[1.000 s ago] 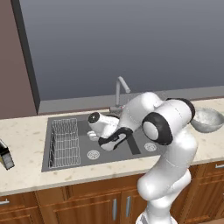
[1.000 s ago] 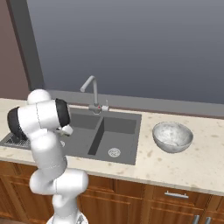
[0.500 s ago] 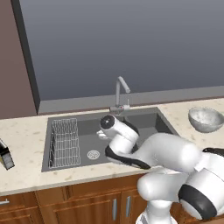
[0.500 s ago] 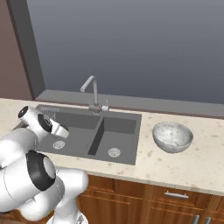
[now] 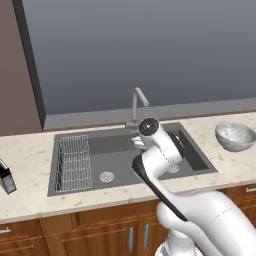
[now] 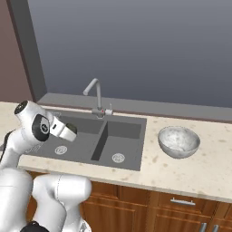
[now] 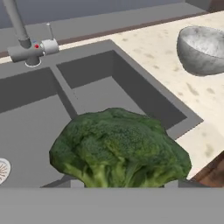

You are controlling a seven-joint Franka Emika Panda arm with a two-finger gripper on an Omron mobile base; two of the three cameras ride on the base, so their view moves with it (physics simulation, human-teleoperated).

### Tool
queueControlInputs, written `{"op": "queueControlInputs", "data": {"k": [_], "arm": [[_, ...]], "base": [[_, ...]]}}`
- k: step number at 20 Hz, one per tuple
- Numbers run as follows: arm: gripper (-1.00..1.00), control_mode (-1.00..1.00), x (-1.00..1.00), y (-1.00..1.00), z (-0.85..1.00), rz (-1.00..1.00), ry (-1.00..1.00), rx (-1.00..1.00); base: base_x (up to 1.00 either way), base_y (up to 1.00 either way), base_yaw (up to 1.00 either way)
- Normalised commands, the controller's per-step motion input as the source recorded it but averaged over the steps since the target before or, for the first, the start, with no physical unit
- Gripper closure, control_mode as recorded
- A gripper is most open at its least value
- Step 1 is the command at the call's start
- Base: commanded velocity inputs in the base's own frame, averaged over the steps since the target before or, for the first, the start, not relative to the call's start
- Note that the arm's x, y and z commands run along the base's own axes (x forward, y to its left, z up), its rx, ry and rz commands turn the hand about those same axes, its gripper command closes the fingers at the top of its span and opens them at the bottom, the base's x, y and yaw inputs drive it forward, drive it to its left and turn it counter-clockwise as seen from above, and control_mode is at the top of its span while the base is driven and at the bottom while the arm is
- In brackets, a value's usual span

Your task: Pick the broccoli from the sink and place it in the bowl. Then pick the bowl and place it in the microwave. Then close the microwave door and press the start button.

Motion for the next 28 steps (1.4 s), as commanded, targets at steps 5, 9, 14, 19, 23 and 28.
{"op": "queueControlInputs", "data": {"k": [5,9,14,19,23,28], "arm": [[1.00,-1.00,-0.32,-0.66,1.00,-0.23,0.11,0.01],[1.00,-1.00,-0.20,-0.96,0.83,-0.25,0.13,0.04],[1.00,-1.00,-0.10,-1.00,0.43,-0.24,0.12,0.08],[1.00,-1.00,0.08,-1.00,0.08,-0.20,0.17,0.05],[1.00,-1.00,0.21,-1.00,-0.03,-0.08,0.09,0.05],[1.00,-1.00,0.14,-1.00,-0.07,0.00,0.00,0.09]], "base": [[0.00,0.00,0.00],[0.00,0.00,0.00],[0.00,0.00,0.00],[0.00,0.00,0.00],[0.00,0.00,0.00],[0.00,0.00,0.00]]}}
